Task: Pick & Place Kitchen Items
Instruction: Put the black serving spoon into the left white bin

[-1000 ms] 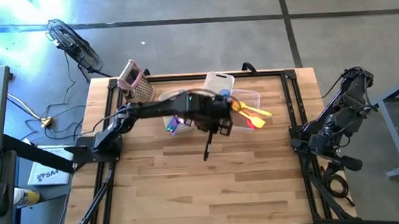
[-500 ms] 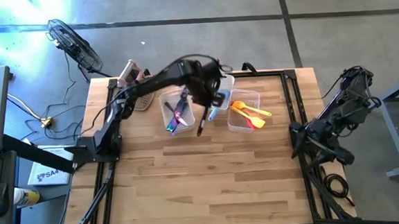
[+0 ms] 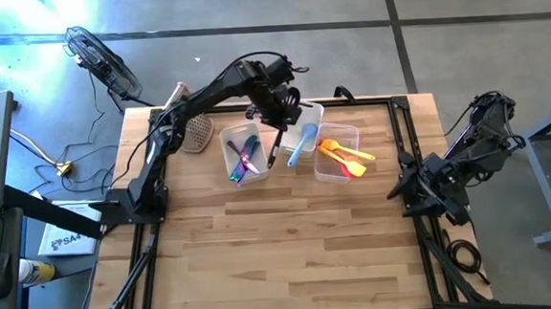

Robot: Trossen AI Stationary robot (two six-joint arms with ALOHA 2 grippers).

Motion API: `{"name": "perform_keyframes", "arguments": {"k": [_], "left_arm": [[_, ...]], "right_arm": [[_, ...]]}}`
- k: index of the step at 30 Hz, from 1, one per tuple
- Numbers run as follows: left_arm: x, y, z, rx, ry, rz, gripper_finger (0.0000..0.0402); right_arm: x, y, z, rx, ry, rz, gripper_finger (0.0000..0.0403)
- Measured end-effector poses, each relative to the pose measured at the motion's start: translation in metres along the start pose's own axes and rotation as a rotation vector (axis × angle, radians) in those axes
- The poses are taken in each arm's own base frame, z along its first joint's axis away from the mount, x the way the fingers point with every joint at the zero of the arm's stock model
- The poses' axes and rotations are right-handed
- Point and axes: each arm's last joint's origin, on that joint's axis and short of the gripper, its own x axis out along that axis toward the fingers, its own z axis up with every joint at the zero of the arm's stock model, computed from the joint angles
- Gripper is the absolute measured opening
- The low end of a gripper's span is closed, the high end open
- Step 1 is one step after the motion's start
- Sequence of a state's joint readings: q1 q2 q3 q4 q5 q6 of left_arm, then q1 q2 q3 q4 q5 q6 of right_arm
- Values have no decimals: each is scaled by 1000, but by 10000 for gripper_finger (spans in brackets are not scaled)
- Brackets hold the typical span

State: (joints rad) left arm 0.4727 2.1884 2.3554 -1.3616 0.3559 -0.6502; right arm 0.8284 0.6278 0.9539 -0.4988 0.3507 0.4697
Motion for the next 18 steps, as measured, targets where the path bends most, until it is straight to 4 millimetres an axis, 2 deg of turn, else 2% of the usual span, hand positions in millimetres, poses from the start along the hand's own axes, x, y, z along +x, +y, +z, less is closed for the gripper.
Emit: {"name": "perform_keyframes", "arguments": {"k": [4, 11, 18], "left_arm": [[7, 5, 10, 32, 4, -42, 40], [33, 16, 28, 43, 47, -110, 40], [60, 24, 33, 40, 123, -114, 40]], "right_arm": [[3, -1, 0, -18, -25, -77, 239], [12, -2, -2, -55, -43, -185, 239], [19, -1, -3, -62, -55, -246, 239]]}}
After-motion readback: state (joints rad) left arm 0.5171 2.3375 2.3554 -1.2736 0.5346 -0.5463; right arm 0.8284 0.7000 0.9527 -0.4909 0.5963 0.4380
